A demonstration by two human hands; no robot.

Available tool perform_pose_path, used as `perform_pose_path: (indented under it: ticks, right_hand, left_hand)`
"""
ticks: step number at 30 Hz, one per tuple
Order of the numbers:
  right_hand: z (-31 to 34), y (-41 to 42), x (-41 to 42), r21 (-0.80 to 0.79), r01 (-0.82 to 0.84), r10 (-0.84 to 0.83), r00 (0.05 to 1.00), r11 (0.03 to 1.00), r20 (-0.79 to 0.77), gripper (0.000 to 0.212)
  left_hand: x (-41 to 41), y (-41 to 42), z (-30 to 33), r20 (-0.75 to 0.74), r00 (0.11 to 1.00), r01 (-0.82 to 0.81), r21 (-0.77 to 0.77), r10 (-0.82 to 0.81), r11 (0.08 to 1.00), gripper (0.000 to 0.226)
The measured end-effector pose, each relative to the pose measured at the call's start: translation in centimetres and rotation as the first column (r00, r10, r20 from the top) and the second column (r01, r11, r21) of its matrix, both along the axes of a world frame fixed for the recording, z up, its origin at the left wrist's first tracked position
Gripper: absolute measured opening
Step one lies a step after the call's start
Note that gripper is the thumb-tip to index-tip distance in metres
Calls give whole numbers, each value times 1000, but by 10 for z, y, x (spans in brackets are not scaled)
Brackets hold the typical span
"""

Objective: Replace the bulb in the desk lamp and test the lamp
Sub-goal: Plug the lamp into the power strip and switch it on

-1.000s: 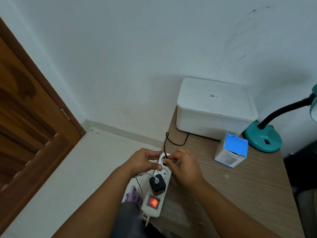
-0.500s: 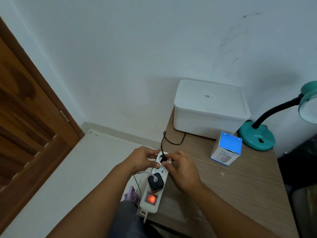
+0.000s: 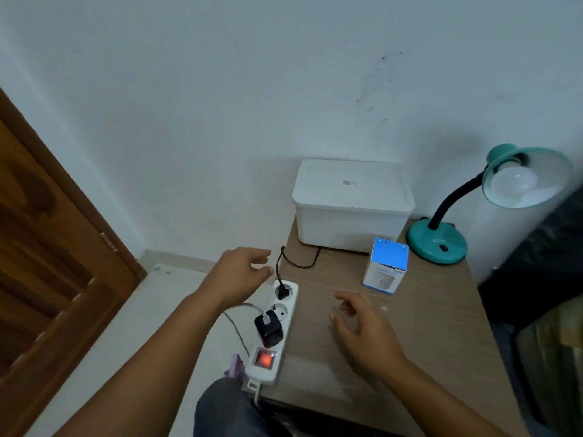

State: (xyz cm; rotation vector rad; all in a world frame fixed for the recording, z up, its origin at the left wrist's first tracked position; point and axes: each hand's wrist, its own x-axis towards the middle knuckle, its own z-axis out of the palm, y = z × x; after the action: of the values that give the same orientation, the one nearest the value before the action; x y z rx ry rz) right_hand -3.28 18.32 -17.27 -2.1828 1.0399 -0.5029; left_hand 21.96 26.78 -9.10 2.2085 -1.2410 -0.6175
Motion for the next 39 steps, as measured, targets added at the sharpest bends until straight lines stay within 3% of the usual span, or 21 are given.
perform_pose_path:
  ticks: [7, 12, 19, 29, 34, 39]
  right_hand:
    - [-3, -12, -68, 8, 162, -162, 987, 987, 11, 34]
    - [-16, -33, -121, 26, 309, -308, 951, 951, -31, 35]
    - [-32, -77, -173, -13, 385, -384, 919, 923, -87, 40]
    - [-40, -163, -178, -2, 405, -400, 904, 914, -152, 53]
    - [-48, -204, -163, -24, 353, -353, 926, 935, -133, 57]
    - [-68, -225, -164, -103, 305, -316, 942, 947, -114, 59]
  left_hand:
    - [-85, -28, 6, -62, 981, 175, -91, -181, 980, 44]
    - [-161, -62, -37, -134, 925, 355, -22, -355, 935, 37]
    - [-223, -114, -79, -176, 891, 440, 97, -420, 893, 62]
    - [-271, -206, -106, 40, 924, 383, -52, -381, 922, 66]
    - [-273, -241, -123, 185, 911, 383, -55, -368, 922, 78]
    - [-271, -257, -135, 226, 896, 401, -45, -382, 915, 91]
